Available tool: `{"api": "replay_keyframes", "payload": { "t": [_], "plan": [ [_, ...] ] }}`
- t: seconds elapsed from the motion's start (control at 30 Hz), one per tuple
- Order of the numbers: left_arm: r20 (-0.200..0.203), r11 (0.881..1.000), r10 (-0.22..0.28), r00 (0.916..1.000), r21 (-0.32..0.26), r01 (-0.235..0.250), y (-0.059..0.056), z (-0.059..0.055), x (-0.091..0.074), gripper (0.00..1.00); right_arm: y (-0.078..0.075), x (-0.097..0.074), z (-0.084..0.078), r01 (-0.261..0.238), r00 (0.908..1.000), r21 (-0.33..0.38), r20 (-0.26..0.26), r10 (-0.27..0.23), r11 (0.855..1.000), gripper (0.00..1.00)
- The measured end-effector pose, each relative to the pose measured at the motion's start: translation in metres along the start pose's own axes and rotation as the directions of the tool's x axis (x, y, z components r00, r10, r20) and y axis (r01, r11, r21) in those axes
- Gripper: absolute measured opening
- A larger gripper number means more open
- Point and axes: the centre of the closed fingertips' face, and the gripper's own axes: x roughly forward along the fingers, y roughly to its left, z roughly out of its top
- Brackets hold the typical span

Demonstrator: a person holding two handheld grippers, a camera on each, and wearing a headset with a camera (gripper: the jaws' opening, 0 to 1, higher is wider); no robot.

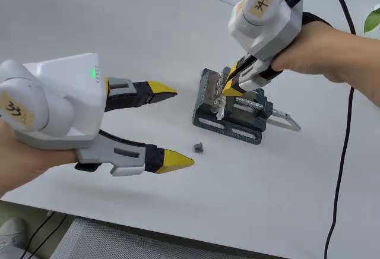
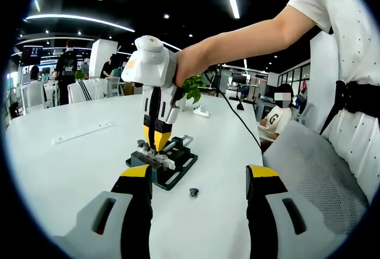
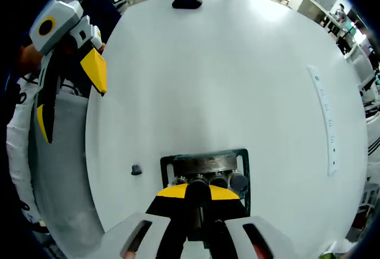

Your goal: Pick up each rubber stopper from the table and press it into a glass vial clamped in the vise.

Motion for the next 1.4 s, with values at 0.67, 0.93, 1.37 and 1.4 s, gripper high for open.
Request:
{"api": "replay_keyframes", "payload": {
  "t": [0.67,0.93,1.37,1.4],
  "plan": [
    [0.007,1.0,-0.006,1.0,-0.001,0.006,0.0008,0.004,0.0015,0.62,-0.0046,-0.0001,0.0011,0.023,0.9997,-0.026,0.003,-0.023,0.999,0.08],
    [0.006,1.0,-0.004,1.0,-0.003,0.004,0.0007,0.0033,0.0013,0.61,-0.0047,-0.0001,0.0007,0.026,0.9996,-0.03,0.012,-0.026,0.999,0.08],
    [0.005,1.0,-0.005,1.0,-0.003,0.005,0.0009,0.0036,0.0018,0.6,-0.005,-0.0019,0.0007,0.036,0.999,-0.032,0.026,-0.035,0.999,0.1],
    [0.007,1.0,-0.004,1.0,-0.003,0.004,0.0009,0.0039,0.0017,0.6,-0.0054,-0.0023,0.001,0.037,0.9989,-0.031,0.029,-0.036,0.999,0.1]
  ]
}}
